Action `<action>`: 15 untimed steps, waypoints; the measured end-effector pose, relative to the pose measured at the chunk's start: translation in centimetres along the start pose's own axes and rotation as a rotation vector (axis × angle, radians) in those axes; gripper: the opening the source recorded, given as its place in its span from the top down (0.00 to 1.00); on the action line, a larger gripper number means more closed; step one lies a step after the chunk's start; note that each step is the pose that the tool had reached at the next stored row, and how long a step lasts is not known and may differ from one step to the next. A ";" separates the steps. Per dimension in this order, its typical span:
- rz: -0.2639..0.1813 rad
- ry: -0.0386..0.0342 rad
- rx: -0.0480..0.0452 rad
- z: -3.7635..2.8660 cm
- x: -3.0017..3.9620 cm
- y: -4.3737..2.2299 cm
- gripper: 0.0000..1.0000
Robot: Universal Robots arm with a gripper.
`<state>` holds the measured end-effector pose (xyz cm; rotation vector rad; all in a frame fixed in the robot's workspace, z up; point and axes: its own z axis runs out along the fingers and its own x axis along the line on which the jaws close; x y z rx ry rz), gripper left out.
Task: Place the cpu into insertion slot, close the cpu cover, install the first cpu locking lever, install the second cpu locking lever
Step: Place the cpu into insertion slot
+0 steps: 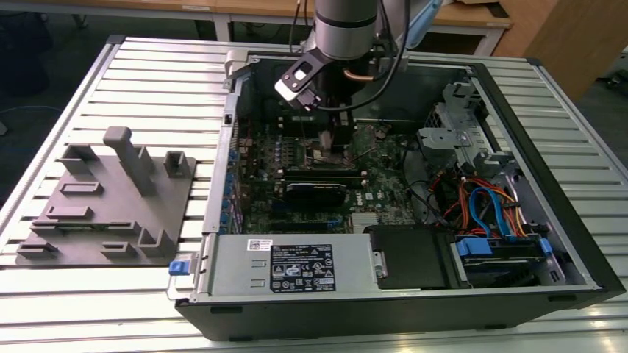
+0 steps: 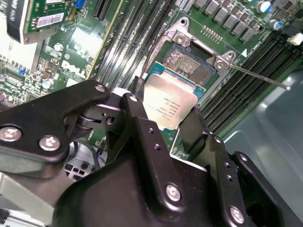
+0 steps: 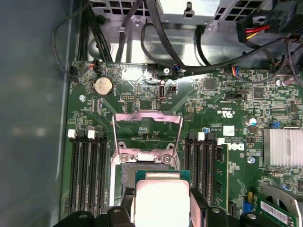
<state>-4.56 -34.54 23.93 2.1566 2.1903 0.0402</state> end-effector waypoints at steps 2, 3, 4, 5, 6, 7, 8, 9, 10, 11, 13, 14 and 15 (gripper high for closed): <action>0.000 0.0006 0.0001 0.35 0.01 -0.03 0.46; -0.001 0.0014 0.0000 0.53 0.02 -0.04 0.46; -0.002 0.0020 -0.0001 0.71 0.04 -0.05 0.46; -0.003 0.0027 -0.0001 0.88 0.07 -0.07 0.46; -0.004 0.0036 -0.0001 1.03 0.12 -0.08 0.46; -0.004 0.0039 -0.0001 1.16 0.19 -0.10 0.46; -0.005 0.0040 -0.0001 1.27 0.28 -0.12 0.46; -0.005 0.0040 -0.0001 1.35 0.39 -0.15 0.46; -0.005 0.0041 -0.0002 1.41 0.52 -0.18 0.46; -0.004 0.0042 -0.0002 1.47 0.64 -0.20 0.46; -0.004 0.0043 -0.0003 1.61 0.78 -0.26 0.46; -0.004 0.0043 -0.0002 1.69 0.81 -0.33 0.46; -0.004 0.0042 -0.0001 1.79 0.82 -0.40 0.46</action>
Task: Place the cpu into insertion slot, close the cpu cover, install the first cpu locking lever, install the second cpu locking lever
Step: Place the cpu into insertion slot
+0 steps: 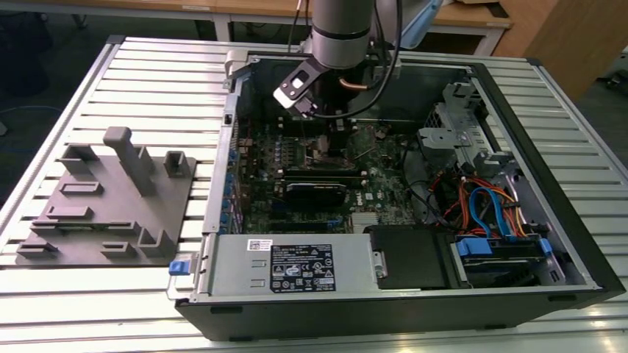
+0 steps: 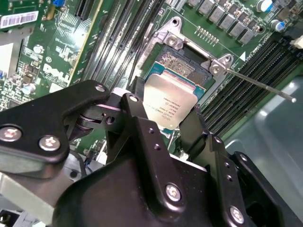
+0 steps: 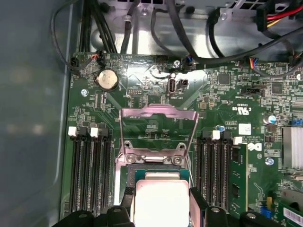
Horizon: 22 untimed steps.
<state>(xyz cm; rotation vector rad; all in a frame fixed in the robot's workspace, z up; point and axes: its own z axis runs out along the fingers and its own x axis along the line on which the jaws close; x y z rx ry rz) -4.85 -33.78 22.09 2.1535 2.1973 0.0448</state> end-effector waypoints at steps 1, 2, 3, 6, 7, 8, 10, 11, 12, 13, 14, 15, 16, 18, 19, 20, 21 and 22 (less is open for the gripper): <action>0.000 0.0000 0.0000 0.14 0.01 -0.06 0.46; 0.000 0.0000 0.0000 0.29 0.01 -0.11 0.46; 0.000 -0.0001 0.0000 0.46 0.02 -0.13 0.46; 0.000 0.0000 0.0000 1.00 0.06 -0.17 0.46; 0.000 0.0001 -0.0001 1.12 0.08 -0.18 0.46; 0.000 0.0001 0.0000 1.22 0.08 -0.19 0.46; 0.000 0.0002 0.0000 1.41 0.11 -0.21 0.46; 0.000 0.0001 0.0000 1.48 0.13 -0.22 0.46; 0.000 0.0001 0.0001 1.54 0.16 -0.25 0.46; 0.001 0.0000 0.0001 1.58 0.20 -0.27 0.46; 0.002 -0.0002 0.0001 1.62 0.24 -0.31 0.46; 0.004 -0.0001 0.0001 1.67 0.27 -0.35 0.46; 0.010 -0.0005 0.0002 1.77 0.33 -0.40 0.46; 0.014 -0.0008 0.0003 2.07 0.38 -0.45 0.46; 0.014 -0.0007 0.0003 2.26 0.40 -0.47 0.46; 0.014 -0.0008 0.0004 2.33 0.41 -0.47 0.46; 0.014 -0.0008 0.0004 2.40 0.42 -0.48 0.46; 0.015 -0.0006 0.0004 2.47 0.42 -0.48 0.46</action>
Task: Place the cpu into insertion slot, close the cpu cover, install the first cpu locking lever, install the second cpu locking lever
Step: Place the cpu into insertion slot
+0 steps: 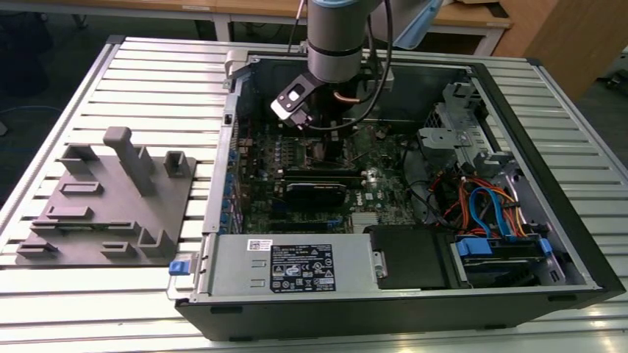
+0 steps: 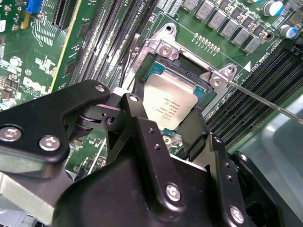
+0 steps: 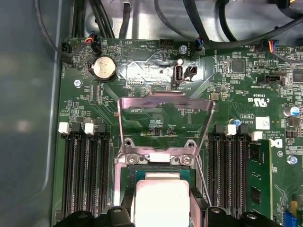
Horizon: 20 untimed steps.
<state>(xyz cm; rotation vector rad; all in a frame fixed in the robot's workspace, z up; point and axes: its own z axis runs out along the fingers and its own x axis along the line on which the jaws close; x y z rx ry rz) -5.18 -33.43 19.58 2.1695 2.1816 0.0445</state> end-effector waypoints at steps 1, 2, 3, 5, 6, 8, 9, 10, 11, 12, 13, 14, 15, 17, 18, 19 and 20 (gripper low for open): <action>0.000 0.0002 0.0000 0.08 0.01 -0.01 0.46; 0.000 0.0004 0.0000 0.15 0.02 -0.01 0.46; 0.000 0.0007 0.0000 0.23 0.03 -0.02 0.46; 0.001 0.0008 0.0002 0.34 0.03 -0.03 0.46; 0.001 0.0007 0.0004 0.36 0.03 -0.03 0.46; 0.001 0.0008 0.0004 0.38 0.03 -0.03 0.46; 0.001 0.0010 0.0002 0.39 0.04 -0.03 0.46; 0.001 0.0011 0.0001 0.39 0.04 -0.03 0.46; 0.001 0.0011 0.0001 0.40 0.04 -0.03 0.46; 0.001 0.0012 0.0001 0.40 0.04 -0.03 0.46; 0.001 0.0012 0.0001 0.40 0.04 -0.03 0.46; 0.001 0.0012 0.0001 0.40 0.04 -0.03 0.46; 0.001 0.0012 0.0001 0.40 0.04 -0.03 0.46; 0.001 0.0012 0.0001 0.40 0.04 -0.03 0.46; 0.001 0.0012 0.0001 0.40 0.04 -0.03 0.46; 0.001 0.0012 0.0001 0.40 0.04 -0.03 0.46; 0.001 0.0012 0.0001 0.40 0.04 -0.03 0.46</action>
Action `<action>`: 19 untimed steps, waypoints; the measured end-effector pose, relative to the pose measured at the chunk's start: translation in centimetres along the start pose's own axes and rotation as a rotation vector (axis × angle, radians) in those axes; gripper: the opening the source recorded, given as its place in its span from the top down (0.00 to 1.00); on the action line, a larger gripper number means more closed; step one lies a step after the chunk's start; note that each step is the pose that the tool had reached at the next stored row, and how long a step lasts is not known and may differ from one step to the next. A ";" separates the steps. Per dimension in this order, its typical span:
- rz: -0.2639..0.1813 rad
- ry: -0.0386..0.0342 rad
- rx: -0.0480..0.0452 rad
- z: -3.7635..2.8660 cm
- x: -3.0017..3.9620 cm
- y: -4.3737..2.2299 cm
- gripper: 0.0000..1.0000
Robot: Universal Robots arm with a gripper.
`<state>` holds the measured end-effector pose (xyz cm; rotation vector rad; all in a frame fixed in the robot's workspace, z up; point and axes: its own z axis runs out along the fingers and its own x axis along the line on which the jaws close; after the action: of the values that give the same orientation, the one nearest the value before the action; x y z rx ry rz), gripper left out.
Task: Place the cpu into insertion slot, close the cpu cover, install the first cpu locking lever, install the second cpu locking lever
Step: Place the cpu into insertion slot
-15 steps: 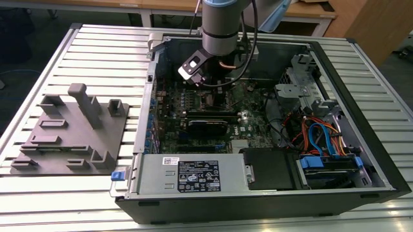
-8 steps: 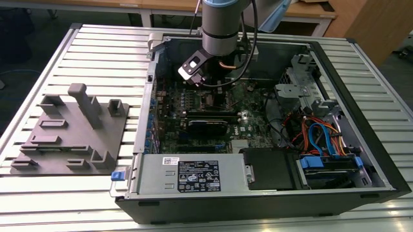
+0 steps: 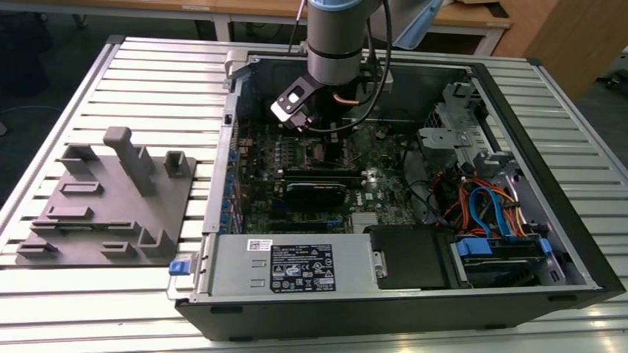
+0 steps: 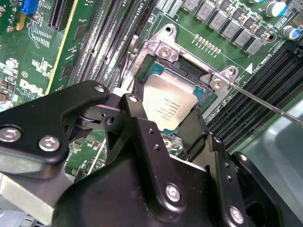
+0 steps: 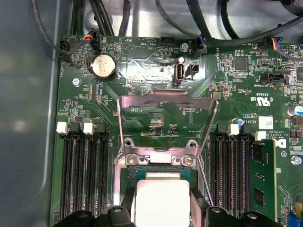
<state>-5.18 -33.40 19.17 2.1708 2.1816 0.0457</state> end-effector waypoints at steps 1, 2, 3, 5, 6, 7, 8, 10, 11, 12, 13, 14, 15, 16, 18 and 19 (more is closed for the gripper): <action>0.000 0.0000 0.0000 0.00 0.00 0.00 0.46; 0.000 0.0000 0.0000 0.00 0.00 0.00 0.46; 0.000 0.0000 0.0000 0.00 0.00 0.00 0.46; 0.000 0.0006 -0.0004 -0.04 0.01 0.00 0.46; 0.000 0.0008 -0.0006 -0.08 0.01 0.00 0.46; 0.000 0.0006 -0.0004 -0.11 0.01 -0.04 0.46; 0.000 0.0008 -0.0003 -0.13 0.00 -0.09 0.46; 0.001 0.0012 -0.0005 -0.14 0.01 -0.16 0.46; 0.002 0.0017 -0.0005 -0.13 0.01 -0.16 0.46; 0.003 0.0025 -0.0005 -0.11 0.01 -0.17 0.46; 0.004 0.0028 -0.0004 -0.09 0.01 -0.17 0.46; 0.004 0.0034 -0.0002 -0.08 0.01 -0.18 0.46; 0.004 0.0041 -0.0001 -0.06 0.01 -0.18 0.46; 0.005 0.0051 0.0000 -0.03 0.01 -0.18 0.46; 0.005 0.0069 0.0001 0.05 0.02 -0.19 0.46; 0.005 0.0080 0.0001 0.12 0.02 -0.19 0.46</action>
<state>-5.37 -33.38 19.04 2.1802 2.1802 0.0546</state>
